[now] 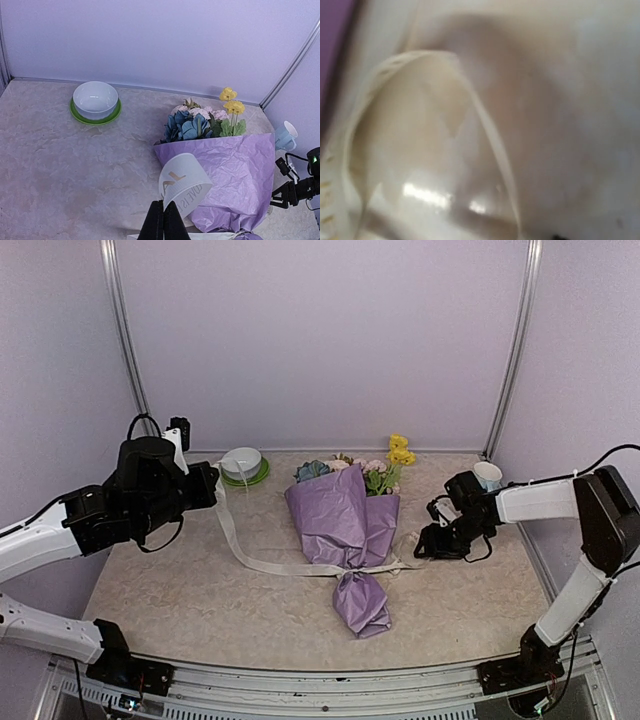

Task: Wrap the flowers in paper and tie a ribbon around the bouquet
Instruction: Cross the half-tied ribbon over the folded bouquet.

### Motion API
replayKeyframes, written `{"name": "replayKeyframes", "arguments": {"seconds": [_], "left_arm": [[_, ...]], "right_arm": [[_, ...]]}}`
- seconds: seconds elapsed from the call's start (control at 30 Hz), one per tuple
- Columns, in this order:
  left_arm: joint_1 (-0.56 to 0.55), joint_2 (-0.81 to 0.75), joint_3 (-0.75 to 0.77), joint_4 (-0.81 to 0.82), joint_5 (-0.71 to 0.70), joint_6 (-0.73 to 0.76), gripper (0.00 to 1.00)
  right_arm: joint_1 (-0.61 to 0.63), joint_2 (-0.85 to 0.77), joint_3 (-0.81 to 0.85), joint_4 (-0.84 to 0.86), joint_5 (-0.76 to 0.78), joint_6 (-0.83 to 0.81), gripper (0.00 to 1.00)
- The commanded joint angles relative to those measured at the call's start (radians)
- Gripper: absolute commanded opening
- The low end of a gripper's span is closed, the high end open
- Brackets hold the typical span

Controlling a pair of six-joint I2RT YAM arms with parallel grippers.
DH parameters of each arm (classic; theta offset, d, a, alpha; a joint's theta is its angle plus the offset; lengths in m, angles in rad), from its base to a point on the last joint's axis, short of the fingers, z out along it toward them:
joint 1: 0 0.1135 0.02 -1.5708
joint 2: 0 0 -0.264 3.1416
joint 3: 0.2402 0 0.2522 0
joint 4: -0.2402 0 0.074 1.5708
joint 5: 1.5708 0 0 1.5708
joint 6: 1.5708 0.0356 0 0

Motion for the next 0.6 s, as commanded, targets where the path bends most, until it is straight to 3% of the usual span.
{"name": "replayKeyframes", "arguments": {"seconds": [0.0,0.07,0.13,0.23,0.3,0.47,0.57], "left_arm": [[-0.004,-0.022,0.023,-0.045,-0.05,-0.013,0.0],[-0.004,-0.023,0.024,-0.058,-0.057,-0.011,0.0],[-0.003,-0.021,0.034,-0.084,-0.073,-0.006,0.0],[0.014,-0.017,0.054,-0.161,-0.18,-0.017,0.0],[0.081,-0.019,0.055,-0.226,-0.257,-0.04,0.0],[0.363,-0.046,-0.015,-0.273,-0.22,-0.014,0.0],[0.537,-0.07,-0.077,-0.282,-0.191,-0.009,0.0]], "right_arm": [[0.011,0.075,-0.004,0.062,0.007,0.023,0.54],[0.014,0.092,-0.007,0.057,0.025,0.02,0.31],[0.012,0.073,-0.015,0.049,0.06,0.022,0.0],[-0.037,-0.02,-0.025,0.04,0.131,0.021,0.0],[-0.129,-0.088,-0.031,0.046,0.149,0.02,0.0],[-0.299,-0.206,-0.132,0.108,0.046,0.044,0.0],[-0.382,-0.172,-0.183,0.133,-0.03,0.037,0.0]]}}
